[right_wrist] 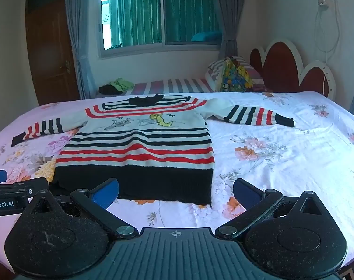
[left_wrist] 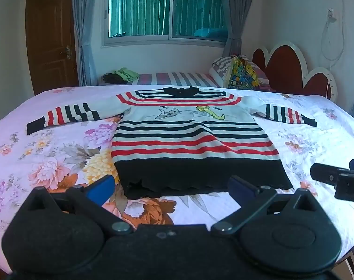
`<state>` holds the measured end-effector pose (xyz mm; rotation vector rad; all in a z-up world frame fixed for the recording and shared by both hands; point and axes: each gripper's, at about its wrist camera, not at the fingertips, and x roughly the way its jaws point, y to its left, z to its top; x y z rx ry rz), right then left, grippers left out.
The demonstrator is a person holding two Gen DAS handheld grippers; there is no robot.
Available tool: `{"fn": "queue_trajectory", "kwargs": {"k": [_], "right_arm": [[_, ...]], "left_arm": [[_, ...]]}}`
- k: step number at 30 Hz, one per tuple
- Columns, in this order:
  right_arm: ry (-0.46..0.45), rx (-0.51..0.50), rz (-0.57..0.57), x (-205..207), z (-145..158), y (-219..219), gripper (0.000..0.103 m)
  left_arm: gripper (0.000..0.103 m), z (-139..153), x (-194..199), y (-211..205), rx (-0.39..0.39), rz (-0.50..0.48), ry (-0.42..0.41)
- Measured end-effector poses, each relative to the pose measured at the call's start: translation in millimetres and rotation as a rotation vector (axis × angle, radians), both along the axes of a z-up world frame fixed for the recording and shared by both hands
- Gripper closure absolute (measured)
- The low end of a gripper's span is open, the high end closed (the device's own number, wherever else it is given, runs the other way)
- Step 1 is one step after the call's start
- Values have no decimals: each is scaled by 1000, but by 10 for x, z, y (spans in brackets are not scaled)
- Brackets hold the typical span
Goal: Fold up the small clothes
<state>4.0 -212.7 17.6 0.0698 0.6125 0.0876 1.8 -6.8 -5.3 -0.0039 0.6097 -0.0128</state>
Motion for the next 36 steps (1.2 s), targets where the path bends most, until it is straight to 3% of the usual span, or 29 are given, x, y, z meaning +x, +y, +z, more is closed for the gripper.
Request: {"fn": "queue_trajectory", "kwargs": {"k": [36], "right_arm": [[1,-7,13,64,-17,141,0]], "left_arm": [[1,-36,68,112,-3,11,10]]}}
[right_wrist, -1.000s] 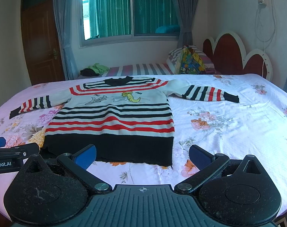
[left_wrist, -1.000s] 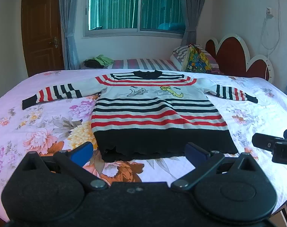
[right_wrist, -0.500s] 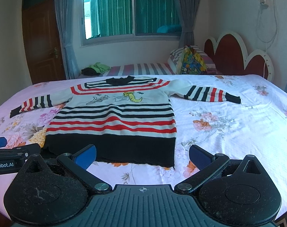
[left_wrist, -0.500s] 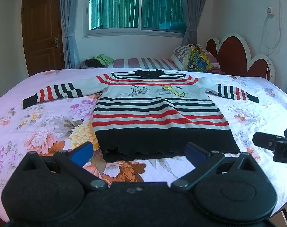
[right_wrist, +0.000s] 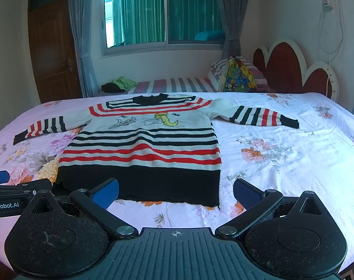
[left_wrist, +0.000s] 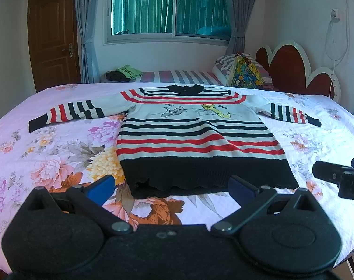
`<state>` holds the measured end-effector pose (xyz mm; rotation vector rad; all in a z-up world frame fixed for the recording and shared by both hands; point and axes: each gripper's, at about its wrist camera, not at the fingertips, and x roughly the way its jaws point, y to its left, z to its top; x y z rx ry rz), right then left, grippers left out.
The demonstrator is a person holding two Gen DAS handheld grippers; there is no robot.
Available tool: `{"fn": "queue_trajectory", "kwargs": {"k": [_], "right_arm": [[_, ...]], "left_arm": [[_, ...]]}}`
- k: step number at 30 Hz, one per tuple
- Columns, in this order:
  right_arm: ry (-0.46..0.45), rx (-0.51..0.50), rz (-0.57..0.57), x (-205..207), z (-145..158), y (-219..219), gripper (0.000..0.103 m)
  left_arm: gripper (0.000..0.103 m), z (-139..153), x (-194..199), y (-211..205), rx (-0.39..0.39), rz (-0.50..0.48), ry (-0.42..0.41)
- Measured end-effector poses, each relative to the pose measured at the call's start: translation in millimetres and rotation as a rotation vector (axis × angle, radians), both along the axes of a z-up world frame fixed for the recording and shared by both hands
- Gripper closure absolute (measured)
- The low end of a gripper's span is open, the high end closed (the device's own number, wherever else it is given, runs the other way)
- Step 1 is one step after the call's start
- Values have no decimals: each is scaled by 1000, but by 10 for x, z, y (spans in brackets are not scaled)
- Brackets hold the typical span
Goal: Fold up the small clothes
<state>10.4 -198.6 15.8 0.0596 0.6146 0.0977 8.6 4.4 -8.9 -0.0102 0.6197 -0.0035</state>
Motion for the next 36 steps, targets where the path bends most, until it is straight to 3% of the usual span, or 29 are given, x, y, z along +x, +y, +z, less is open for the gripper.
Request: {"fn": "queue_trajectory", "kwargs": {"k": [36], "right_arm": [[4,1,1,5,-12,51,0]], "left_arm": [[1,8,10,61,-5,-6,7]]}}
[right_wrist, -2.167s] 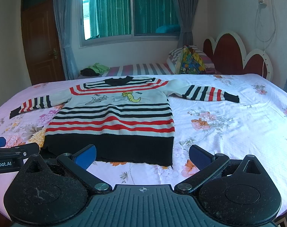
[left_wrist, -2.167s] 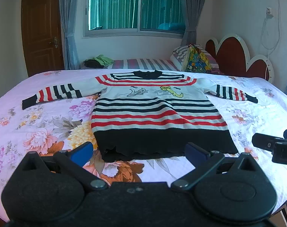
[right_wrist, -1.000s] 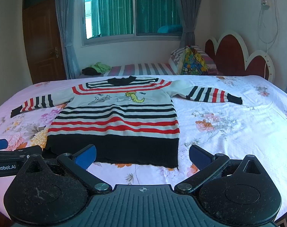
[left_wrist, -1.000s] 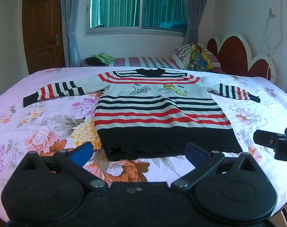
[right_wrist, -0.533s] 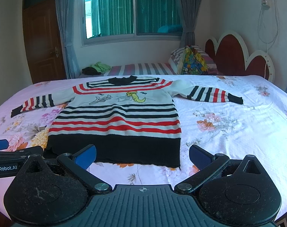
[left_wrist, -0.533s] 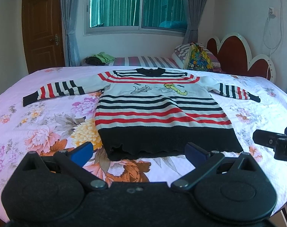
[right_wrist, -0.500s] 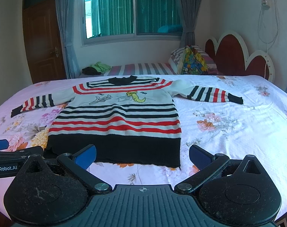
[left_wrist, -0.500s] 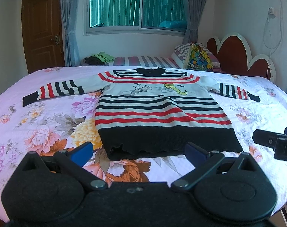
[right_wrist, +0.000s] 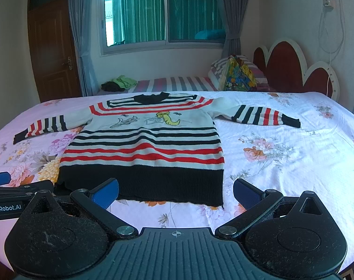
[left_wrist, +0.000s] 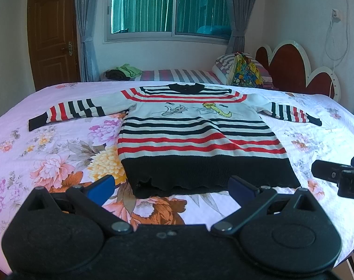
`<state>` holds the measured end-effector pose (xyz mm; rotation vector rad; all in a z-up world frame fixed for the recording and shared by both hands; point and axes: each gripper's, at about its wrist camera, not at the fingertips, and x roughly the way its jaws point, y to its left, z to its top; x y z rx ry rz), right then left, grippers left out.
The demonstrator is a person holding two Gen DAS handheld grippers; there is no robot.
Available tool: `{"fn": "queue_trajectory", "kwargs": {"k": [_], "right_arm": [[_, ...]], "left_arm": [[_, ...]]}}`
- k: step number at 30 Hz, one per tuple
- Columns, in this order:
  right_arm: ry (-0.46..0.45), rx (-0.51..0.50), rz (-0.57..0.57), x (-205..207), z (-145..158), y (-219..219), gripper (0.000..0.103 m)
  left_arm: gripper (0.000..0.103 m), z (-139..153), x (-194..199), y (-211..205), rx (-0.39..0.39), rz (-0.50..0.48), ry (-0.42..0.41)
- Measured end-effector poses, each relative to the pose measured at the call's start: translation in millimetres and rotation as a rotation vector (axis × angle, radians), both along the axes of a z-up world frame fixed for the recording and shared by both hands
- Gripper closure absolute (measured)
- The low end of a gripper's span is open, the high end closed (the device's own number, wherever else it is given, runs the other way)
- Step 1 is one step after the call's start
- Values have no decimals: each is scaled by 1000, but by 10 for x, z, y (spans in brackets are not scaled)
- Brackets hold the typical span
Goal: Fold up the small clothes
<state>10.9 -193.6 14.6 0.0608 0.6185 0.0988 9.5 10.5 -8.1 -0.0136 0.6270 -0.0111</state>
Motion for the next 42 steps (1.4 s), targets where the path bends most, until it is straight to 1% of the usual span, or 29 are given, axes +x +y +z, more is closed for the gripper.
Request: {"fn": "queue_trajectory", "kwargs": {"k": [3,6,10,12,14,16,20,23,24,25,26,27,29,30,31,32,33,35,36,38,39,40,42], "right_arm": [[7,4,-1,3,-12,-7,0],[23,27,5,20,-32,-53,0],[16,41,-14,71,-16,-194,0],[17,45,-34,135,-15,-296,0],[40,43,-58,248,-23,-410,0],[49,70,-67,354,-32,-559,0],[24,88,-165,619,-29,-917,0],[10,121,-211,917,-54,-1261,0],[9,134,-227,1031,-68,-1378,3],[3,150,-250,1179,-91,-1527,15],[8,161,-275,1321,-123,-1650,47],[19,180,-311,1496,-174,-1799,62],[26,233,-357,1808,-273,-2100,61],[26,252,-382,1982,-337,-2249,61],[21,277,-404,2143,-401,-2399,61],[22,306,-424,2298,-477,-2529,61],[28,341,-446,2460,-566,-2670,61],[44,427,-496,2780,-789,-2962,61],[48,456,-526,2896,-883,-3079,61],[47,529,-574,3127,-1084,-3322,61],[54,559,-591,3218,-1167,-3411,61],[65,592,-604,3304,-1256,-3486,61],[79,645,-631,3420,-1417,-3579,61]], "left_arm": [[1,-3,3,5,-5,4,3],[1,-1,44,40,-63,-13,27],[0,8,148,25,-82,-10,11],[0,8,267,6,-84,-6,19],[0,8,412,-24,-91,-54,29],[0,14,554,-77,-78,-99,34],[1,44,870,-82,-118,-105,0],[2,36,1263,-94,-80,-97,-19],[9,34,1396,-92,-70,-98,-27],[21,36,1520,-91,-56,-86,-43],[25,33,1655,-80,-49,-69,-62],[26,28,1789,-62,-55,-60,-79],[22,7,2064,-41,-63,-32,-96],[12,-13,2204,-40,-59,-21,-93],[6,-42,2327,-37,-58,-16,-98],[5,-78,2470,-43,-54,-6,-101],[5,-114,2595,-44,-56,-4,-88],[5,-225,2878,-39,-80,-12,-33],[7,-288,3009,-39,-86,-7,-3],[11,-407,3216,-53,-116,-38,54],[13,-462,3288,-70,-111,-32,65],[11,-514,3337,-103,-92,-13,64],[10,-610,3421,-125,-77,-16,74]]}}
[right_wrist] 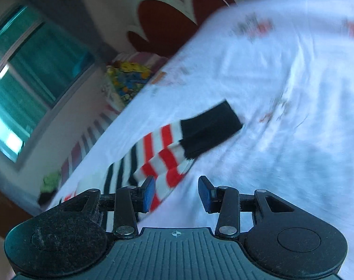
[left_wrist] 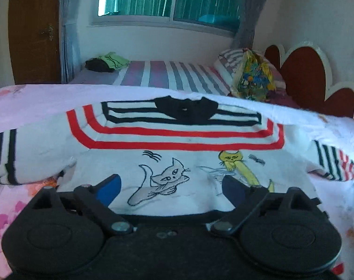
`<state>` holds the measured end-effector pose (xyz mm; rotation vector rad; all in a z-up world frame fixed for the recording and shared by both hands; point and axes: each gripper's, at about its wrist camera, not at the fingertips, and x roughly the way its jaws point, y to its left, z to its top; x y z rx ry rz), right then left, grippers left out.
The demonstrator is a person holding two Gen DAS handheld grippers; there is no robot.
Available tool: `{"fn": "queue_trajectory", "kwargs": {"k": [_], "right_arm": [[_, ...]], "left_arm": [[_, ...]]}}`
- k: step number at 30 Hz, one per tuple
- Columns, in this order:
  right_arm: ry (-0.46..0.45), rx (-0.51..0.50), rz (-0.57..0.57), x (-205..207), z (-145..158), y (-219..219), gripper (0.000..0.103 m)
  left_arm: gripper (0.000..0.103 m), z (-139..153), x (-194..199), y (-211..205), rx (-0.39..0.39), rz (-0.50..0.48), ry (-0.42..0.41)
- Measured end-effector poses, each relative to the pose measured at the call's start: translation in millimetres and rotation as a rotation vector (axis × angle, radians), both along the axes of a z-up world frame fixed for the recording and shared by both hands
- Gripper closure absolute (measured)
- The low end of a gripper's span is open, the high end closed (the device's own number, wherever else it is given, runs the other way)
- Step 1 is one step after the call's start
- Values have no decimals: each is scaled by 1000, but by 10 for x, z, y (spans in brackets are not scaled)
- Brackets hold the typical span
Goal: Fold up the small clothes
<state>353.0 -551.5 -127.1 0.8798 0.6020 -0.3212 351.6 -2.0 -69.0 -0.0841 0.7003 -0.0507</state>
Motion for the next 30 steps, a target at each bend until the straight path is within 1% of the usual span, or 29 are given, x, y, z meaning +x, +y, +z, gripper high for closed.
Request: {"fn": "queue_trajectory", "kwargs": {"k": [2,5,6,7,8,9,10,12,13,15,16,18,20,23,24,25,27,28,30], "right_arm": [[2,27,-21,56,-103,-56,62],[-26,21,-27,58,-100,-103,62],[-28,17,-27,62,-96,-111,72],[-11,3,-22,79,-91,-128,84],[11,-8,-16,101,-100,-129,95],[8,-18,-12,102,-87,-140,96],[3,-37,-8,99,-46,-132,97],[5,-127,21,130,129,-3,97],[2,-158,45,174,208,120,97],[-30,-236,159,323,451,480,97],[-55,-298,254,426,586,800,97],[-105,-335,400,561,740,1319,97],[-149,-330,545,686,816,1913,97],[-172,-340,754,785,766,2769,97],[-166,-335,824,786,710,3044,97],[-155,-339,870,785,637,3256,97],[-136,-331,946,736,496,3596,97],[-122,-318,971,710,414,3711,97],[-99,-327,999,686,285,3862,97]], "left_arm": [[10,-84,78,-21,14,0,21],[10,-157,140,5,23,10,32],[10,-173,156,27,23,15,36],[12,-186,168,63,16,19,44],[15,-185,173,107,-9,16,57],[21,-188,191,159,-44,12,72],[26,-189,192,219,-64,21,85],[24,-169,185,313,-28,55,107],[18,-153,169,361,1,60,122],[11,-111,102,428,49,64,127],[7,-83,45,484,66,68,117],[4,-46,-38,590,72,79,111],[4,-9,-121,716,68,98,111],[4,56,-234,910,63,146,105],[4,79,-273,980,61,164,103],[4,95,-300,1025,61,180,103],[4,128,-362,1151,58,213,103],[4,140,-386,1206,57,226,104],[4,145,-409,1280,60,242,106]]}}
